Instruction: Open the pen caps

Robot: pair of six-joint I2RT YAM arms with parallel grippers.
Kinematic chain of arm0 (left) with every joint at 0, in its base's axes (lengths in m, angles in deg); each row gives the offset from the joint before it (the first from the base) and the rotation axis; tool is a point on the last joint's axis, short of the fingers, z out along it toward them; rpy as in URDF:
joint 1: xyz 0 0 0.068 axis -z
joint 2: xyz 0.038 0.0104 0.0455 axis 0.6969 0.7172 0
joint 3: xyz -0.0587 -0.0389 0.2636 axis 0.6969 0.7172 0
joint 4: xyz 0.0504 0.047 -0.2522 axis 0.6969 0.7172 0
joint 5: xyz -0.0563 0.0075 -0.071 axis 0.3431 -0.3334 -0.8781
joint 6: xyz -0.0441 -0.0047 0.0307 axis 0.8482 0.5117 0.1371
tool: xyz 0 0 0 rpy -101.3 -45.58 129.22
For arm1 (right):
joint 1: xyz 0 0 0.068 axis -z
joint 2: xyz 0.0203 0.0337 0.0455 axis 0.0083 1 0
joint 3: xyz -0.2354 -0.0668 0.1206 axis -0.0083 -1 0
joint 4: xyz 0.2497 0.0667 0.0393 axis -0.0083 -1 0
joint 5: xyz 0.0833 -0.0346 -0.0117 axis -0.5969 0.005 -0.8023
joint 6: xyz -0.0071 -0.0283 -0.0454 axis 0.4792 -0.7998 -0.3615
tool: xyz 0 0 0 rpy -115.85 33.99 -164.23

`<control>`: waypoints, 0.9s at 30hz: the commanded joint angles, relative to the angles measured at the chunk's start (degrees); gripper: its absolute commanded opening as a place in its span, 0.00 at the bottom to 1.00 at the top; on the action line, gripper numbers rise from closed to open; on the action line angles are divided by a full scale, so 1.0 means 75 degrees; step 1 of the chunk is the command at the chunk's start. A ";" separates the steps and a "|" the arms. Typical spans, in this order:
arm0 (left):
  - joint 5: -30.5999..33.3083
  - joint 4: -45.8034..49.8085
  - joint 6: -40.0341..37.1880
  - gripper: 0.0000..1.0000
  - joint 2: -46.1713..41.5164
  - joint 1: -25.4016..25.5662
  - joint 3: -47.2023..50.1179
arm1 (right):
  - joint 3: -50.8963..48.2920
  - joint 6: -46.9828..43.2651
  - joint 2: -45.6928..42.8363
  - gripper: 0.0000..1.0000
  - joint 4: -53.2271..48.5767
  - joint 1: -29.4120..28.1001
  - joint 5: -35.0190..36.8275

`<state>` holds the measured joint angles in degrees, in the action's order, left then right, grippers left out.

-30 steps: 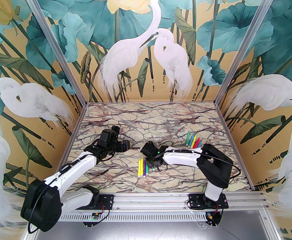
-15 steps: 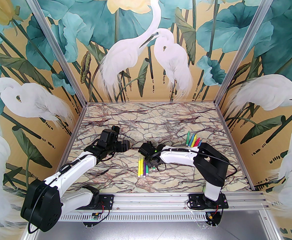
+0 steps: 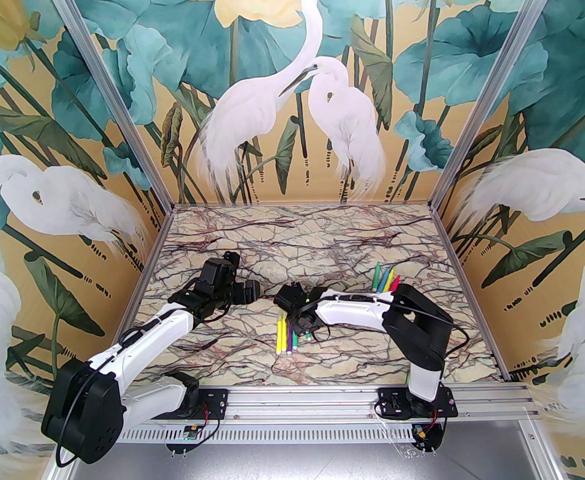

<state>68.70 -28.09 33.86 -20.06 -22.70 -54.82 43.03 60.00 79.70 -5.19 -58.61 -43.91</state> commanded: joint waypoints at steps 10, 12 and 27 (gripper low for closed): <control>-0.0117 -0.0034 0.0075 0.80 -0.0059 -0.0049 0.0016 | -0.0541 -0.0064 -0.0040 0.18 0.0226 0.0133 0.0483; -0.0204 -0.0080 0.0084 0.80 -0.0013 -0.0039 0.0004 | -0.0691 -0.0085 -0.0259 0.17 0.0357 0.0145 0.0490; -0.1846 -0.0897 0.0032 0.80 0.0368 -0.0039 -0.0082 | -0.2167 -0.0324 -0.2346 0.13 0.2324 0.0296 0.0541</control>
<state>60.90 -31.55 33.86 -18.60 -22.79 -54.84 27.99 58.91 64.58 7.77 -56.75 -40.85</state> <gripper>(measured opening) 0.801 0.156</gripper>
